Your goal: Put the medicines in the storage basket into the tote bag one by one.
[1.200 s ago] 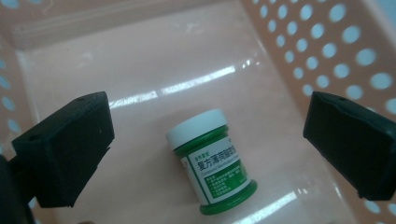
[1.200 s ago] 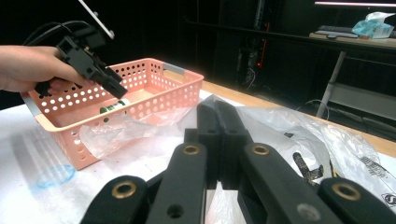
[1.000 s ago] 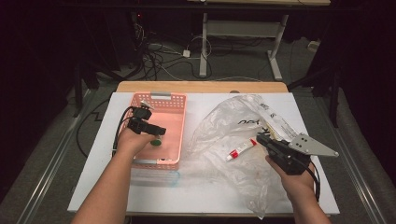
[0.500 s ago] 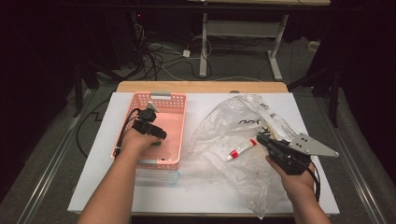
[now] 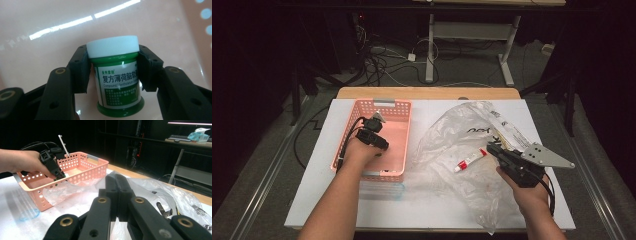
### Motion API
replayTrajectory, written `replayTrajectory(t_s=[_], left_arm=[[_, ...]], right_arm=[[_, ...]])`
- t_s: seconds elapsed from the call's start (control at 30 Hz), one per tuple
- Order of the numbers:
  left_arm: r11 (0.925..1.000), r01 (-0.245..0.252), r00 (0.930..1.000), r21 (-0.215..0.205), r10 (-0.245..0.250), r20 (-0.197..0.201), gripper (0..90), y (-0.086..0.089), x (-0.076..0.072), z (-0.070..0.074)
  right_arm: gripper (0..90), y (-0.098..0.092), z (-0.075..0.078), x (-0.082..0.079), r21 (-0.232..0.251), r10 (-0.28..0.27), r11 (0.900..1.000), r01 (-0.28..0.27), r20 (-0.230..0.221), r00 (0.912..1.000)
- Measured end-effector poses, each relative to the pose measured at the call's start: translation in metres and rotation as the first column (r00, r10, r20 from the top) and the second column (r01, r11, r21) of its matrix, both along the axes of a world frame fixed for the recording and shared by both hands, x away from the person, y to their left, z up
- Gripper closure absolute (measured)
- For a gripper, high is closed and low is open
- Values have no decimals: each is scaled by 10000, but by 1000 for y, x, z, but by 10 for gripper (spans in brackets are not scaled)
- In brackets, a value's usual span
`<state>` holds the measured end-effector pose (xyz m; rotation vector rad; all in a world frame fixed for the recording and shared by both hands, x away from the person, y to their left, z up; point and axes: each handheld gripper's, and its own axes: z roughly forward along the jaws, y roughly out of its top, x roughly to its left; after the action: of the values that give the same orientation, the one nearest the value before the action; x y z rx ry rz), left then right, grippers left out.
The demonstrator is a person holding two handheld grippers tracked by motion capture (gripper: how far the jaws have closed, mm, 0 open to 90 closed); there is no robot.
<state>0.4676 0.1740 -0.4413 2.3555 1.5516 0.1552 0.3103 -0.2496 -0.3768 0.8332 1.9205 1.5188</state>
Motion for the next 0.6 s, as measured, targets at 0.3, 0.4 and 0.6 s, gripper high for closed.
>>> replayTrajectory(t_s=[0.3,0.4,0.6], left_arm=[[9966,185,9956,-806,-110,928,486,9,-13,21],[9939,348,9921,-1049,-217,1234,486,9,-19,28],[9878,726,9791,-1377,-443,1985,486,6,-35,36]], right_arm=[[900,0,0,0,-13,27,10000,-27,-11,10000],[900,0,0,0,-54,64,10000,-64,27,10000],[900,1,0,0,-59,44,10000,-44,4,10000]])
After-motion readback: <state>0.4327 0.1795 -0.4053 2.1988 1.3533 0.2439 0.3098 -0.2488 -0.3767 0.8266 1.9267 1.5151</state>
